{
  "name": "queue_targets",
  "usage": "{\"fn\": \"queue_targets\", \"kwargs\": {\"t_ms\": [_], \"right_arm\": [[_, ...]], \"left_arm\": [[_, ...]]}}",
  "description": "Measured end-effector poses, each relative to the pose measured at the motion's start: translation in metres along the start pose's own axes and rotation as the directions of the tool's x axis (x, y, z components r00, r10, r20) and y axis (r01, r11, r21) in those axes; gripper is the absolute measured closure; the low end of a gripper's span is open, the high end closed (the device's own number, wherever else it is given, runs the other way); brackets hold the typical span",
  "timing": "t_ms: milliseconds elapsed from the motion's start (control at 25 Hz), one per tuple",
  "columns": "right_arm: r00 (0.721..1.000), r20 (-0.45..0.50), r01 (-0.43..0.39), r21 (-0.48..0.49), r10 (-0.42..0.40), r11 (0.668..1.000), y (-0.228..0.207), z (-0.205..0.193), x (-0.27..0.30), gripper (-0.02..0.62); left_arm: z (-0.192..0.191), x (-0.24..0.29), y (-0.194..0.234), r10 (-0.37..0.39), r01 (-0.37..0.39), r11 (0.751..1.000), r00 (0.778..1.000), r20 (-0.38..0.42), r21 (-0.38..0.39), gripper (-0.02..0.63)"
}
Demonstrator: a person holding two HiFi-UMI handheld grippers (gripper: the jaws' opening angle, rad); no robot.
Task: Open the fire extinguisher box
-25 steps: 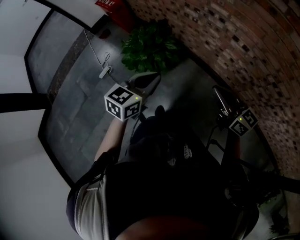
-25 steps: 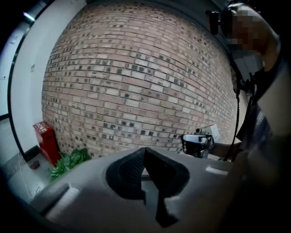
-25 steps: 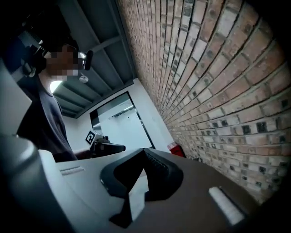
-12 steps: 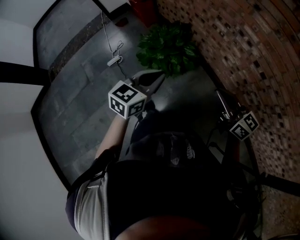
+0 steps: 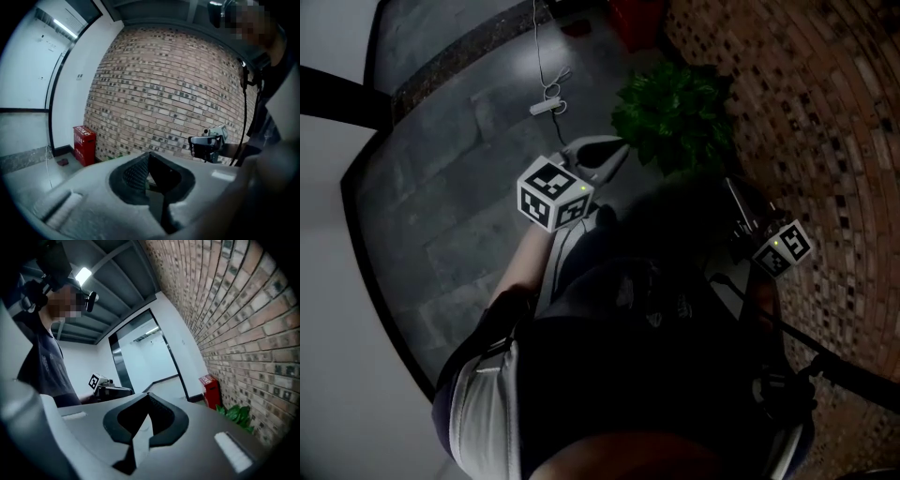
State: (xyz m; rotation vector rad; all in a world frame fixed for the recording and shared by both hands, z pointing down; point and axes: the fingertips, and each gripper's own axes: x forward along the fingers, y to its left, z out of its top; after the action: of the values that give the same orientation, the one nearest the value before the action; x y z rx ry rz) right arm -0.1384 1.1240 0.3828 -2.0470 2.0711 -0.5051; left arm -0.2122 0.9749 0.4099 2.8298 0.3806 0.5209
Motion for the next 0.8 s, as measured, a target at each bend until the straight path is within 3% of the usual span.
{"fn": "queue_targets", "kwargs": {"t_ms": [160,360,640,800], "right_arm": [[0.997,-0.054,-0.051,-0.023,0.050,0.998,0.016,0.001,0.068,0.597],[0.985,-0.143,-0.101,-0.036,0.095,0.994,0.025,-0.003,0.131,0.595],[0.968,-0.188,-0.175,-0.015,0.169,0.984,0.014,-0.001,0.198,0.595],[0.945,-0.203,-0.261,0.008,0.257,0.965,-0.003,-0.007,0.245,0.595]], "left_arm": [[0.007,-0.040,0.058,0.054,-0.054,0.999,0.998,0.029,-0.004,0.606],[0.004,-0.079,0.115,0.141,-0.135,0.988,0.988,0.064,-0.079,0.606],[-0.015,-0.097,0.149,0.224,-0.213,0.964,0.973,0.058,-0.160,0.606],[-0.011,-0.106,0.184,0.304,-0.293,0.940,0.952,0.039,-0.173,0.606]]}}
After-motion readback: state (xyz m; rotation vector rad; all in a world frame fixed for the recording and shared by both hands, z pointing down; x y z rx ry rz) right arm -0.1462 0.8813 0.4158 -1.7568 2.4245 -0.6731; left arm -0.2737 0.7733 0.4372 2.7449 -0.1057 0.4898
